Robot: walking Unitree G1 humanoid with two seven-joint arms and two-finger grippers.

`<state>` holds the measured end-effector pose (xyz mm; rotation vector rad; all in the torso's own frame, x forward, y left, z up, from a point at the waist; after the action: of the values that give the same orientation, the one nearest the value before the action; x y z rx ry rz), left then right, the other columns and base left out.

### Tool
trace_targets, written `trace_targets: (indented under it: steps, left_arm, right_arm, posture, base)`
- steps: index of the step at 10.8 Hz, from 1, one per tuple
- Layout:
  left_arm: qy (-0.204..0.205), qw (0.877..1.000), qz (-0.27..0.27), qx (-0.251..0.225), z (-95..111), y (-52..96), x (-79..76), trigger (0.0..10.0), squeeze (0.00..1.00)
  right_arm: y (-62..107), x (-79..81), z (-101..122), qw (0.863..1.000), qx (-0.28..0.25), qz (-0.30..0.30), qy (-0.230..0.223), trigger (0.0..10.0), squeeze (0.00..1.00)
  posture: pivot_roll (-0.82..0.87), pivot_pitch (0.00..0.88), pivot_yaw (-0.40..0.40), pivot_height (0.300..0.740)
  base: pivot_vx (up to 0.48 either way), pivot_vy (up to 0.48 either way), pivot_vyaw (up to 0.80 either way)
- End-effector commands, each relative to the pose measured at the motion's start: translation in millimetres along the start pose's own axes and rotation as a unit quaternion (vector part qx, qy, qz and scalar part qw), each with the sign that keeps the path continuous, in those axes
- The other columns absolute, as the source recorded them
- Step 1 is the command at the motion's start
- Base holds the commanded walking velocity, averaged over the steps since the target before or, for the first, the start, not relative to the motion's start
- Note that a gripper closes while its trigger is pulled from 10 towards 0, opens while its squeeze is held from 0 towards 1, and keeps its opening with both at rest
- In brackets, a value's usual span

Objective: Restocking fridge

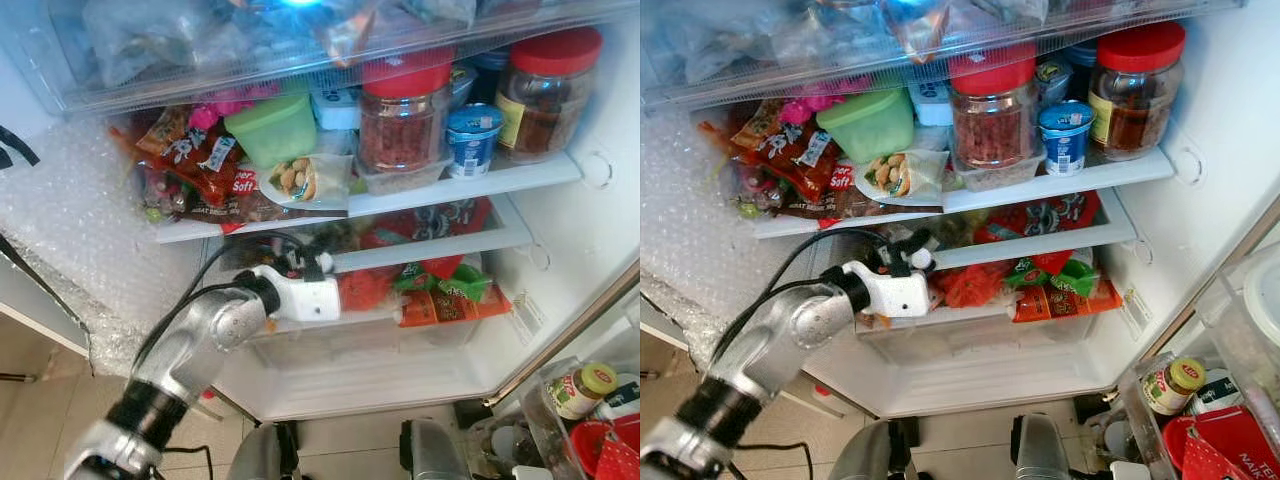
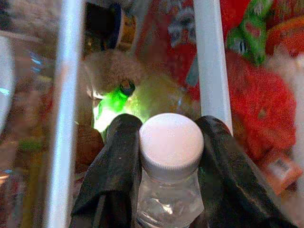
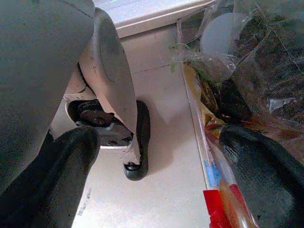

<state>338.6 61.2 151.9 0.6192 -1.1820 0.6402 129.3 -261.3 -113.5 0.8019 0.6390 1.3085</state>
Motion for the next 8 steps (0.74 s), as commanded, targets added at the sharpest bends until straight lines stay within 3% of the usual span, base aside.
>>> trace_targets:
  steps: [1, 3, 5, 6, 8]
  left_arm:
    - [-0.027, 0.999, -0.016, 0.040, -18, 3.2, -10.4, 10.0, 0.00]
    - [-0.040, 0.995, -0.021, 0.084, -39, 7.1, -25.8, 10.0, 0.00]
    - [-0.040, 0.995, -0.021, 0.084, -39, 7.1, -25.8, 10.0, 0.00]
    - [-0.028, 0.989, 0.010, 0.142, -68, 11.0, -43.9, 10.0, 0.00]
    - [-0.017, 0.986, 0.047, 0.157, -74, 5.4, -44.9, 10.0, 0.00]
  right_arm:
    - [1.9, 1.4, -9, 1.000, 0.010, -0.003, -0.014, 10.0, 0.00]
    - [1.8, 1.7, -9, 1.000, 0.008, -0.003, -0.016, 10.0, 0.00]
    - [1.8, 1.7, -9, 1.000, 0.008, -0.003, -0.016, 10.0, 0.00]
    - [1.7, 1.7, -8, 1.000, 0.003, -0.007, -0.021, 10.0, 0.00]
    - [1.7, 1.8, -7, 1.000, 0.002, -0.007, -0.022, 10.0, 0.00]
  posture:
    - [-0.17, 0.136, 0.148, 0.627]
    - [-0.17, 0.139, 0.150, 0.627]
    - [-0.17, 0.139, 0.150, 0.627]
    - [-0.17, 0.142, 0.149, 0.627]
    - [-0.17, 0.145, 0.147, 0.627]
  base:
    - [0.000, 0.000, 0.00]
    - [0.000, 0.000, 0.00]
    - [0.000, 0.000, 0.00]
    - [0.000, 0.000, 0.00]
    - [0.000, 0.000, 0.00]
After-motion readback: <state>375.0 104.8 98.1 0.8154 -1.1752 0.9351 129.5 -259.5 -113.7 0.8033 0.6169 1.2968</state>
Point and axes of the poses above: a point about 5 cm out from each wrist's last joint towards the gripper, its own y axis pointing back from the gripper into the wrist, its own z axis along the axis of the wrist's last joint, x = y × z, the point moved 3 cm from there along -y, pointing out of the wrist towards the gripper, and after that the axes turned 1 degree about -y, right-handed, at the moved point
